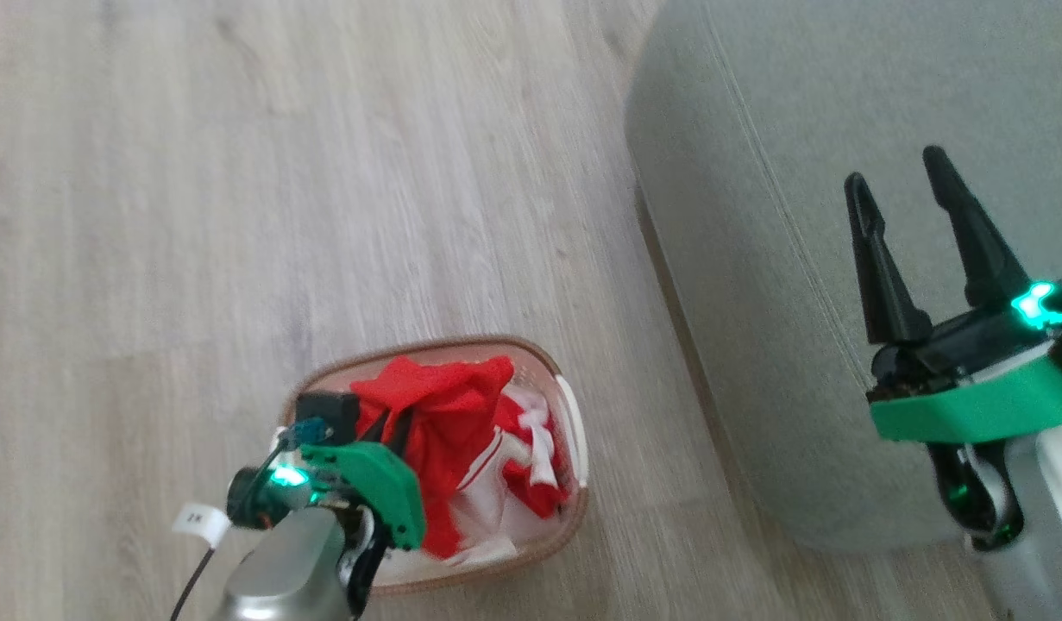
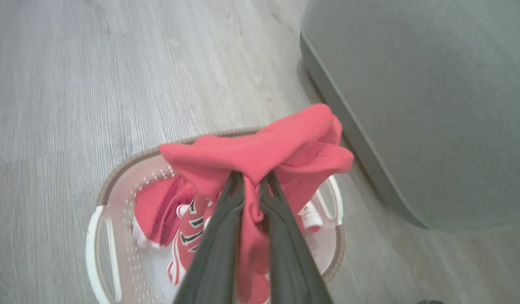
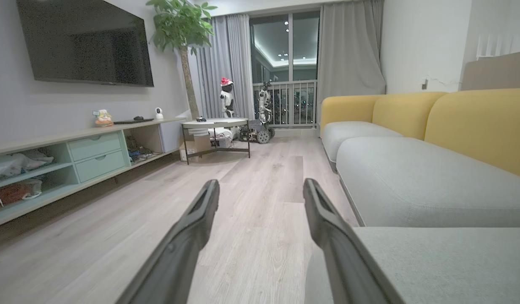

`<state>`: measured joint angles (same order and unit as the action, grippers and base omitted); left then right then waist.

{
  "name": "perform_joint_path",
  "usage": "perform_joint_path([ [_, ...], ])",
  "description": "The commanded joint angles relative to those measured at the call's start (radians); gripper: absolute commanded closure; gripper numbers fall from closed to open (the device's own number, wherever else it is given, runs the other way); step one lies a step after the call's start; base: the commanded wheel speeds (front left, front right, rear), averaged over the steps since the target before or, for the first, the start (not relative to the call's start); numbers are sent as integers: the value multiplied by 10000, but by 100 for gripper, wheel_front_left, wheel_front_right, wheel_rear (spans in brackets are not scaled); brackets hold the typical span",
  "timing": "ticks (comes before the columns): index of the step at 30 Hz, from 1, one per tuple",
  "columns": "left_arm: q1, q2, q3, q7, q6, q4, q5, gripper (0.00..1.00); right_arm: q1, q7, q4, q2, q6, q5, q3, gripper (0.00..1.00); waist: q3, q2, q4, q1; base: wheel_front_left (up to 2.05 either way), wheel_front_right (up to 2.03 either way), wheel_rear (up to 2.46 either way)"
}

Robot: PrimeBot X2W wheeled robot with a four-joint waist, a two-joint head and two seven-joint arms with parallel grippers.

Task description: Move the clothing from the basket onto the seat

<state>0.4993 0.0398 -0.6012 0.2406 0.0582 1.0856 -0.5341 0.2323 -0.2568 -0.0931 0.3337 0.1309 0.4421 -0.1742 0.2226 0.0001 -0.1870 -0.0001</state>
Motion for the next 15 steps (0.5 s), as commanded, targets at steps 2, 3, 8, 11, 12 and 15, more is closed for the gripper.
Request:
perform_joint_path([
  [2,25,211,387,205,-152,-1194,131,100,-259,-49,-251,18,-2,-158,-133,0,-976,-1,633,1,0,0,0],
  [3,-40,272,442,207,-201,-1595,200,100,-349,-49,-237,3,-2,-187,-119,0,-1095,-1,701,1,0,0,0],
  [8,-267,541,614,209,-466,-3334,526,100,-665,-49,-188,-65,-2,-288,-44,0,-1464,-1,957,1,0,0,0],
  [11,-341,719,688,208,-663,-4568,652,100,-807,-49,-195,-157,-2,-346,-41,0,-1673,-1,1038,1,0,0,0],
  [12,-346,779,687,177,-730,-4967,686,100,-843,-49,-197,-185,-2,-365,-70,0,-1733,-1,1051,1,0,0,0],
  [15,-309,1000,708,-71,-915,-6192,760,100,-926,-49,-182,-241,-2,-408,-185,0,-1886,-1,1063,1,0,0,0],
])
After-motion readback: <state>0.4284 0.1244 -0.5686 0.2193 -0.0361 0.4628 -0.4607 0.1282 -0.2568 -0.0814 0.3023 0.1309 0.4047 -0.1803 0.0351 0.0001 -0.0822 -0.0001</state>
